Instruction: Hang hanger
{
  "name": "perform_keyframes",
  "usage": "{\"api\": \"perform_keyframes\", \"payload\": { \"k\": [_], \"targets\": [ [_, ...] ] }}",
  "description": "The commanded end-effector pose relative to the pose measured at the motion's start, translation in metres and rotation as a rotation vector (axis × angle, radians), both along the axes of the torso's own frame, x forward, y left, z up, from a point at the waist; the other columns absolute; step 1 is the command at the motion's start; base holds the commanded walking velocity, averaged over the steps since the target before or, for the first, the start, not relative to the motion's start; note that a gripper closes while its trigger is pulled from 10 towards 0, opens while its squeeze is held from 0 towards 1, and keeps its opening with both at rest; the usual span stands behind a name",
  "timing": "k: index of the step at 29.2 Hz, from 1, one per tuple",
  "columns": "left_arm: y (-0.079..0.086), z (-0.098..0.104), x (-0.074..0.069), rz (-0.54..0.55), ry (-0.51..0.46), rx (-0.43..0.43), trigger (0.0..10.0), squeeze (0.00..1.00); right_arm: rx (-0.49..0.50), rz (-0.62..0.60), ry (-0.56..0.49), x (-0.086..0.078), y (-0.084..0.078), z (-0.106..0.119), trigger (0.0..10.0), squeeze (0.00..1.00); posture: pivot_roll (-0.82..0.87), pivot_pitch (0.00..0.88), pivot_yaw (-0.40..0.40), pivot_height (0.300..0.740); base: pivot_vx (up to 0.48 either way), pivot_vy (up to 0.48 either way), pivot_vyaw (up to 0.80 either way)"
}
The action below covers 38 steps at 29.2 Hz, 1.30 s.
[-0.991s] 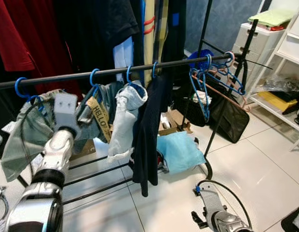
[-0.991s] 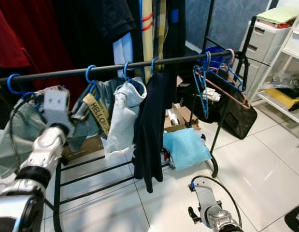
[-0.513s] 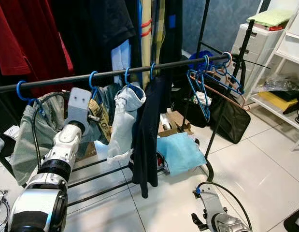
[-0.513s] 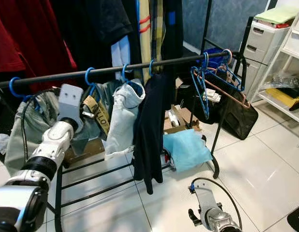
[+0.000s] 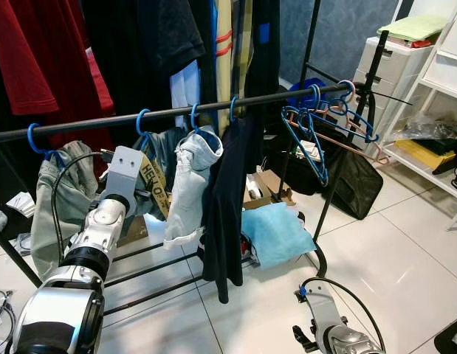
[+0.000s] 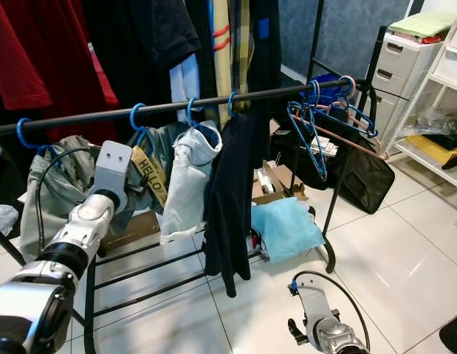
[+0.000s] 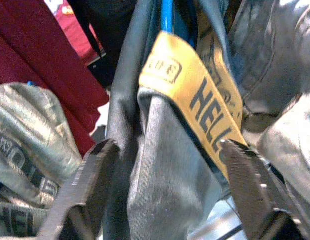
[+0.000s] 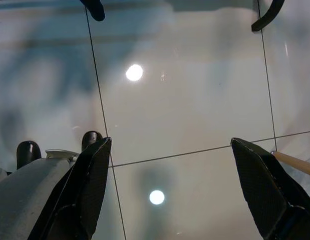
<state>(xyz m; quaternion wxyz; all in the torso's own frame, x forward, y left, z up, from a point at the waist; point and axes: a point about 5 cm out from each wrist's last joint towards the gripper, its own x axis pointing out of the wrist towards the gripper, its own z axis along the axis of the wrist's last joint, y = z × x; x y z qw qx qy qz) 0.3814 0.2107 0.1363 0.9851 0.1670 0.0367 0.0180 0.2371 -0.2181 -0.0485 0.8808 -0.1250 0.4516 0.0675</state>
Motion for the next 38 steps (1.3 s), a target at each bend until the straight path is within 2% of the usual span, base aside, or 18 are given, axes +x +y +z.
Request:
{"api": "perform_keyframes", "payload": {
  "k": [1, 2, 3, 4, 6, 7, 17, 21, 22, 23, 25, 28, 29, 31, 32, 33, 37, 38],
  "targets": [
    [0.007, -0.002, -0.001, 0.020, 0.024, 0.033, 4.4, 0.00, -0.002, 0.007, -0.005, -0.001, 0.002, -0.001, 10.0, 0.00, -0.10, 0.008, 0.013, 0.740, 0.000, 0.000, 0.00],
    [0.008, -0.006, -0.003, 0.019, 0.037, 0.059, 2.9, 0.00, -0.002, 0.006, -0.006, -0.001, 0.002, -0.001, 10.0, 0.00, -0.10, 0.008, 0.014, 0.740, 0.000, 0.000, 0.00],
    [0.008, -0.009, -0.004, 0.018, 0.047, 0.080, 2.4, 0.00, -0.001, 0.005, -0.007, -0.001, 0.002, -0.001, 10.0, 0.00, -0.10, 0.009, 0.014, 0.740, 0.000, 0.000, 0.00],
    [0.009, -0.012, -0.006, 0.018, 0.057, 0.096, 0.9, 0.00, -0.001, 0.003, -0.008, -0.001, 0.002, -0.001, 10.0, 0.00, -0.10, 0.009, 0.014, 0.740, 0.000, 0.000, 0.00],
    [0.009, -0.014, -0.006, 0.019, 0.063, 0.106, 0.9, 0.00, 0.000, 0.003, -0.009, -0.001, 0.002, -0.001, 10.0, 0.00, -0.10, 0.009, 0.014, 0.740, 0.000, 0.000, 0.00],
    [0.010, -0.016, -0.007, 0.023, 0.070, 0.115, 0.0, 0.00, 0.000, 0.002, -0.010, -0.001, 0.002, -0.001, 10.0, 0.00, -0.10, 0.010, 0.015, 0.740, 0.000, 0.000, 0.00],
    [0.011, -0.019, -0.009, 0.023, 0.085, 0.138, 0.2, 0.00, 0.001, -0.002, -0.013, -0.001, 0.002, -0.001, 10.0, 0.00, -0.10, 0.007, 0.016, 0.740, 0.000, 0.000, 0.00],
    [0.009, -0.021, -0.010, 0.029, 0.080, -0.021, 0.3, 0.00, 0.000, -0.004, -0.014, 0.000, 0.002, -0.001, 10.0, 0.00, -0.10, 0.004, 0.016, 0.740, 0.000, 0.000, 0.00],
    [0.009, -0.021, -0.010, 0.029, 0.080, -0.021, 0.3, 0.00, 0.000, -0.004, -0.014, 0.000, 0.002, -0.001, 10.0, 0.00, -0.10, 0.004, 0.016, 0.740, 0.000, 0.000, 0.00],
    [0.009, -0.016, -0.008, 0.014, 0.049, -0.113, 0.0, 0.00, 0.000, -0.004, -0.015, 0.000, 0.002, 0.000, 10.0, 0.00, -0.10, 0.003, 0.014, 0.740, 0.000, 0.000, 0.00],
    [0.010, -0.009, -0.007, 0.002, 0.007, -0.170, 0.0, 0.00, 0.000, -0.004, -0.015, 0.000, 0.002, 0.000, 10.0, 0.00, -0.10, 0.003, 0.014, 0.740, 0.000, 0.000, 0.00],
    [0.010, -0.009, -0.007, 0.002, 0.007, -0.170, 0.0, 0.00, 0.000, -0.004, -0.015, 0.000, 0.002, 0.000, 10.0, 0.00, -0.10, 0.003, 0.014, 0.740, 0.000, 0.000, 0.00],
    [0.013, -0.001, -0.006, -0.019, -0.047, -0.229, 0.0, 0.00, 0.000, -0.003, -0.015, 0.000, 0.002, -0.001, 10.0, 0.00, -0.10, 0.001, 0.013, 0.740, 0.000, 0.000, 0.00],
    [0.013, -0.001, -0.006, -0.019, -0.047, -0.229, 0.0, 0.00, 0.000, -0.003, -0.015, 0.000, 0.002, -0.001, 10.0, 0.00, -0.10, 0.001, 0.013, 0.740, 0.000, 0.000, 0.00],
    [0.020, 0.006, -0.009, -0.043, -0.102, -0.261, 1.5, 0.00, -0.001, -0.002, -0.014, 0.000, 0.002, -0.001, 10.0, 0.00, -0.09, 0.003, 0.011, 0.740, 0.000, 0.000, 0.00],
    [0.027, 0.008, -0.016, -0.062, -0.145, -0.276, 5.0, 0.00, -0.001, -0.001, -0.013, -0.001, 0.002, -0.001, 10.0, 0.00, -0.09, 0.003, 0.008, 0.740, 0.000, 0.000, 0.00],
    [0.032, 0.009, -0.021, -0.076, -0.170, -0.282, 5.0, 0.00, -0.002, 0.001, -0.012, -0.001, 0.002, -0.001, 10.0, 0.00, -0.09, 0.003, 0.008, 0.740, 0.000, 0.000, 0.00],
    [0.037, 0.009, -0.026, -0.074, -0.187, -0.277, 7.5, 0.00, -0.002, 0.001, -0.012, -0.001, 0.002, -0.001, 10.0, 0.00, -0.09, 0.003, 0.006, 0.740, 0.000, 0.000, 0.00]
  ]
}}
